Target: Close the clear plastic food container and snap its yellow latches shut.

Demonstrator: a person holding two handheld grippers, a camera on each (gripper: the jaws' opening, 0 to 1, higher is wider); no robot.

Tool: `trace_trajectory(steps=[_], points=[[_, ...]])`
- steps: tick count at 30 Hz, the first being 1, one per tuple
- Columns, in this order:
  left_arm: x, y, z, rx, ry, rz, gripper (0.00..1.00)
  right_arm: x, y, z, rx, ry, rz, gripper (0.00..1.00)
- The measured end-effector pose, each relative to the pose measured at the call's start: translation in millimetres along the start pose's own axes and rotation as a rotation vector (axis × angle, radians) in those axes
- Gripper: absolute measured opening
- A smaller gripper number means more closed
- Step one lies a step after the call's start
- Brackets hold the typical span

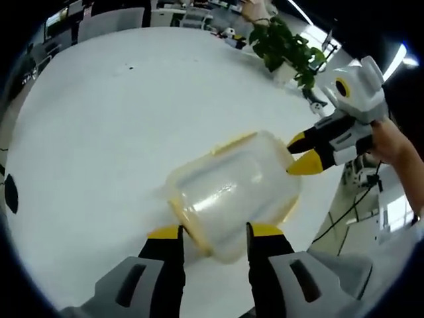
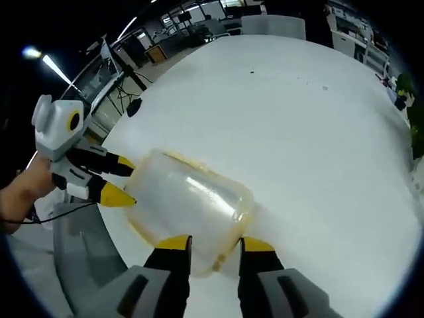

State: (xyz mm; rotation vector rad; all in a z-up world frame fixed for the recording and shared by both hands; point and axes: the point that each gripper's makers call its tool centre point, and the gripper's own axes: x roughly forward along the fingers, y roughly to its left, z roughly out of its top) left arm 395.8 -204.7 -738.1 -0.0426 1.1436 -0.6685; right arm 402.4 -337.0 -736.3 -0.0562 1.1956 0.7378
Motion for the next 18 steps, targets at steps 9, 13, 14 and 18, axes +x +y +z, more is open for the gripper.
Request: trace_trajectory(steps=[9,13,14,18], points=[[2.1,-6.6,-4.0,0.111,0.027,-0.060,0.41,-2.4,-0.9,0.3,-0.085,0.042,-0.032,0.32],[1.1,-5.5,-4.2,0.127,0.035,-0.062,0.40,-3.7,-2.9,-1.4,-0.143,0.062,-0.050,0.32],[0.7,-5.3,-4.2,0.132,0.036,-0.062,0.40,-4.0,-3.8,-1.1,-0.150,0.065,-0.051,0.33],[-1.7,-1.5,-5.5,0.181,0.056,-0.049,0.43,-7.8,-7.4,-0.8,-0.201,0.078,-0.061,0.33]])
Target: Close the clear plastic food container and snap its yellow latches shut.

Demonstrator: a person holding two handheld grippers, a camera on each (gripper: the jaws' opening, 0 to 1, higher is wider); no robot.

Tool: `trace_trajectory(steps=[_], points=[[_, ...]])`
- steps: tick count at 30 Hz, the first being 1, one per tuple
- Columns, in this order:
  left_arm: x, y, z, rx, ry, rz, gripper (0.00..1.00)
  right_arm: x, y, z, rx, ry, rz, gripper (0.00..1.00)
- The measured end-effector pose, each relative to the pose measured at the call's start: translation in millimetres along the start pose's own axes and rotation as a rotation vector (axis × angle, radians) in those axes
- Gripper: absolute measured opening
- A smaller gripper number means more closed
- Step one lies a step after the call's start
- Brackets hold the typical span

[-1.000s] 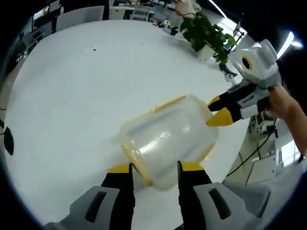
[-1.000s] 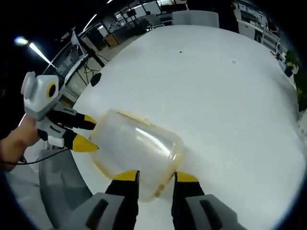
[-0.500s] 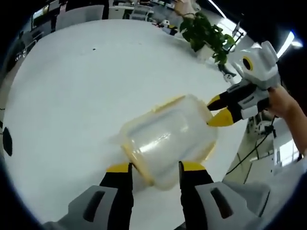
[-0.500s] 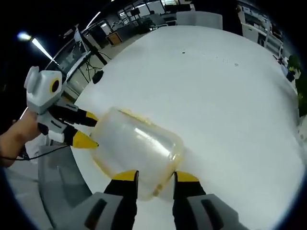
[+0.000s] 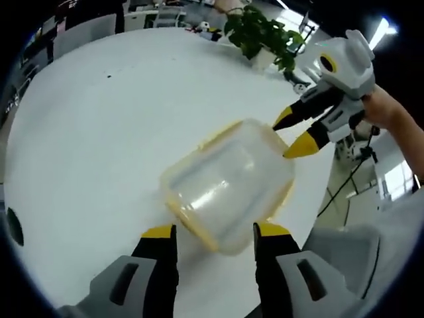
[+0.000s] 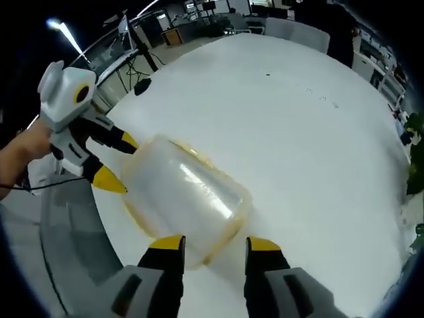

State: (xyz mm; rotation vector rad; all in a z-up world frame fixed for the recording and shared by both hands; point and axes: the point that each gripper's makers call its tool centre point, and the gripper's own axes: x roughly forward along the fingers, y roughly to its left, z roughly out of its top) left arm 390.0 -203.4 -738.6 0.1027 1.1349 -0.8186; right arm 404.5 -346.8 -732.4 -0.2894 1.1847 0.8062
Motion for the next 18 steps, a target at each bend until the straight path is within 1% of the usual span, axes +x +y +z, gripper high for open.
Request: trace_trajectory(steps=[2,3,4,6,9,12,13,14,18], points=[[-3.1,2.0,-0.1,0.051,0.012,0.012,0.43,-1.4,-1.0,0.1,-0.016,0.008,-0.005,0.33],[-4.1,2.7,0.1,0.065,0.016,0.016,0.43,-2.0,-2.2,1.3,-0.040,0.008,-0.010,0.33],[-5.4,3.4,-0.9,0.079,0.029,0.016,0.42,-2.9,-1.7,2.0,-0.061,0.010,-0.010,0.33],[-7.8,4.5,-1.8,0.097,0.048,0.016,0.40,-3.8,-2.1,3.3,-0.056,0.015,-0.012,0.34],[-10.7,6.0,-0.4,0.122,0.062,0.016,0.40,-4.9,-0.3,5.3,-0.080,0.021,-0.008,0.33],[-13.9,7.0,2.5,0.163,0.071,0.022,0.42,-6.3,-3.4,5.4,-0.161,0.046,-0.032,0.34],[-15.7,9.1,4.1,0.188,0.076,0.034,0.42,-6.5,-3.0,4.8,-0.201,0.059,-0.035,0.34],[-16.8,8.6,5.9,0.201,0.075,0.033,0.42,-6.3,-0.2,5.7,-0.199,0.055,-0.028,0.34],[-19.1,6.5,10.5,0.234,0.077,0.025,0.43,-5.5,-0.5,6.0,-0.238,0.069,-0.027,0.34]])
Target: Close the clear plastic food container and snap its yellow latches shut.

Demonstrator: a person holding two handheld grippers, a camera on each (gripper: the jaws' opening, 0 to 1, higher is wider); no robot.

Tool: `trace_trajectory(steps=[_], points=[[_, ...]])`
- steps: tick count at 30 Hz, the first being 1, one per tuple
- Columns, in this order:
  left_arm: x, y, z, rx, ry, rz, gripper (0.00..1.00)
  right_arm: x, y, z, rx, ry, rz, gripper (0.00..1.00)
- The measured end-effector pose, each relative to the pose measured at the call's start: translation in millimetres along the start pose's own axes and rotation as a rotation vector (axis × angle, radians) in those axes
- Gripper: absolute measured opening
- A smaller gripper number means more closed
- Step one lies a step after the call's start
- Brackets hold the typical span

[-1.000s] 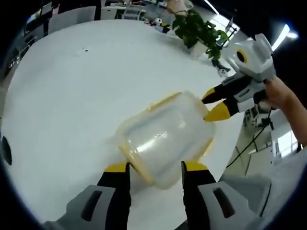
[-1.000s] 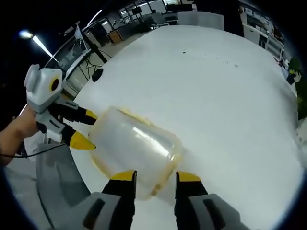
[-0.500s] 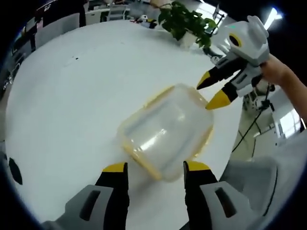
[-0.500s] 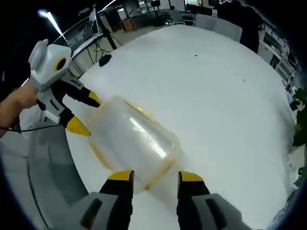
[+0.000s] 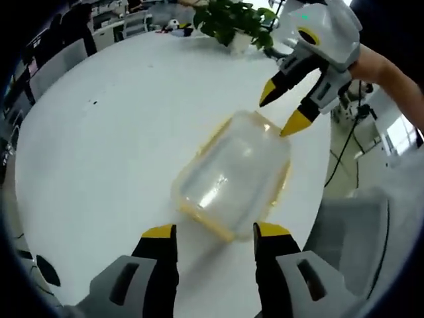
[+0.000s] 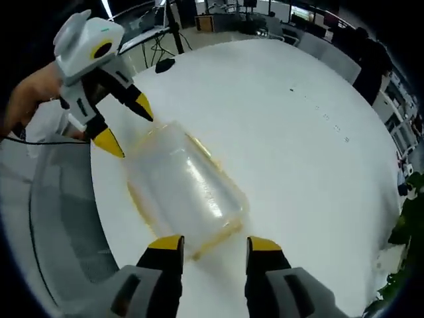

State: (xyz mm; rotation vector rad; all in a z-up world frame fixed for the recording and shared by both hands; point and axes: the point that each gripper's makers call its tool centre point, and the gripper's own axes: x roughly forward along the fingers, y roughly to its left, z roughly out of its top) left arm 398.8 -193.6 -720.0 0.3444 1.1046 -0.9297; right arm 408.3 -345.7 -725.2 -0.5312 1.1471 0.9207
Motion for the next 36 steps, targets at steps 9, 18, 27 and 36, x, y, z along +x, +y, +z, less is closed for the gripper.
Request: trace_trajectory(steps=[9,18,27,36], points=[[-8.1,1.3,16.7,0.161,0.001,0.036,0.42,-2.3,1.5,4.2,-0.098,0.023,0.011,0.34],[-11.6,-5.9,21.2,0.305,0.052,0.016,0.43,-3.5,10.1,5.6,-0.220,0.048,0.058,0.35],[-9.3,-12.3,26.4,0.410,0.086,-0.005,0.38,-5.0,13.9,10.4,-0.305,0.048,0.085,0.34],[-4.7,-19.9,33.5,0.504,0.103,-0.024,0.38,-4.0,18.9,13.0,-0.366,0.055,0.123,0.34]])
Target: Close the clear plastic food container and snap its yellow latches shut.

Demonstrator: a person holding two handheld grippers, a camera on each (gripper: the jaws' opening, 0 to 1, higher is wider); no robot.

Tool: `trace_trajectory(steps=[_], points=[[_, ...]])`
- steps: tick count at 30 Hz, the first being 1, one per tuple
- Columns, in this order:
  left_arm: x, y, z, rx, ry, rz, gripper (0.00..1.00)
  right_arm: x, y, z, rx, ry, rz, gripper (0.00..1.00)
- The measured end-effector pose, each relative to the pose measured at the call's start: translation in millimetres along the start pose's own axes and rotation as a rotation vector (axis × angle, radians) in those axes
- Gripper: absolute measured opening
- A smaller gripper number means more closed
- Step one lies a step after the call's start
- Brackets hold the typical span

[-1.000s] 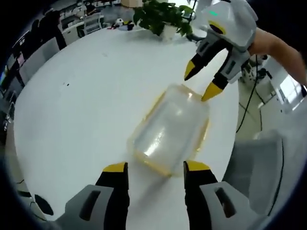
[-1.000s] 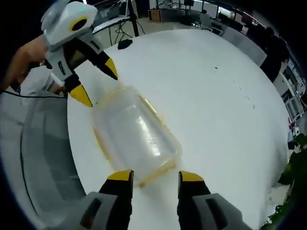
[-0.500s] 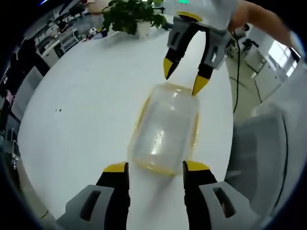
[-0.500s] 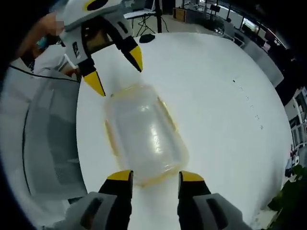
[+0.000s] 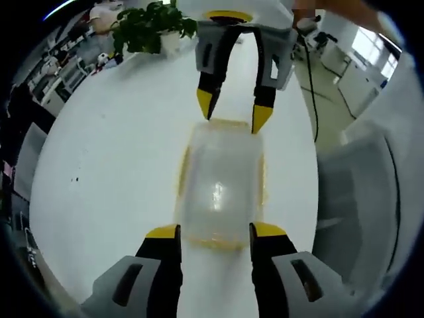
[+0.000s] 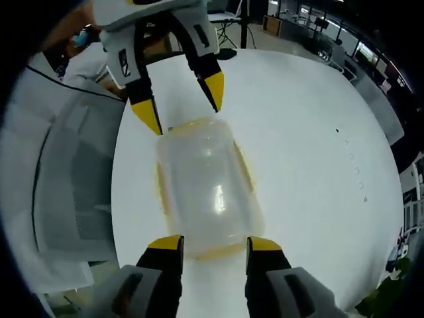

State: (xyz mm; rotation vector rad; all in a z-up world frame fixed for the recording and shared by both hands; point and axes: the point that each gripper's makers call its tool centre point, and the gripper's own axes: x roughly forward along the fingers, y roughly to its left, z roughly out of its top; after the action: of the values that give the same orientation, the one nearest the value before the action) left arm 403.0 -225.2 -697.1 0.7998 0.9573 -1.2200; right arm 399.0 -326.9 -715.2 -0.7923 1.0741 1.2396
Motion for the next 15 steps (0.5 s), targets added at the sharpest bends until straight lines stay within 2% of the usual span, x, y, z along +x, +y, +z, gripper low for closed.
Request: trace_trajectory(steps=[9,15], points=[[2.8,-0.8,8.1,0.064,0.012,-0.010,0.37,1.0,3.1,13.3,-0.057,-0.023,0.033,0.32],[4.7,-1.9,18.2,0.069,-0.006,-0.018,0.37,4.6,4.2,18.4,-0.074,-0.024,0.040,0.30]])
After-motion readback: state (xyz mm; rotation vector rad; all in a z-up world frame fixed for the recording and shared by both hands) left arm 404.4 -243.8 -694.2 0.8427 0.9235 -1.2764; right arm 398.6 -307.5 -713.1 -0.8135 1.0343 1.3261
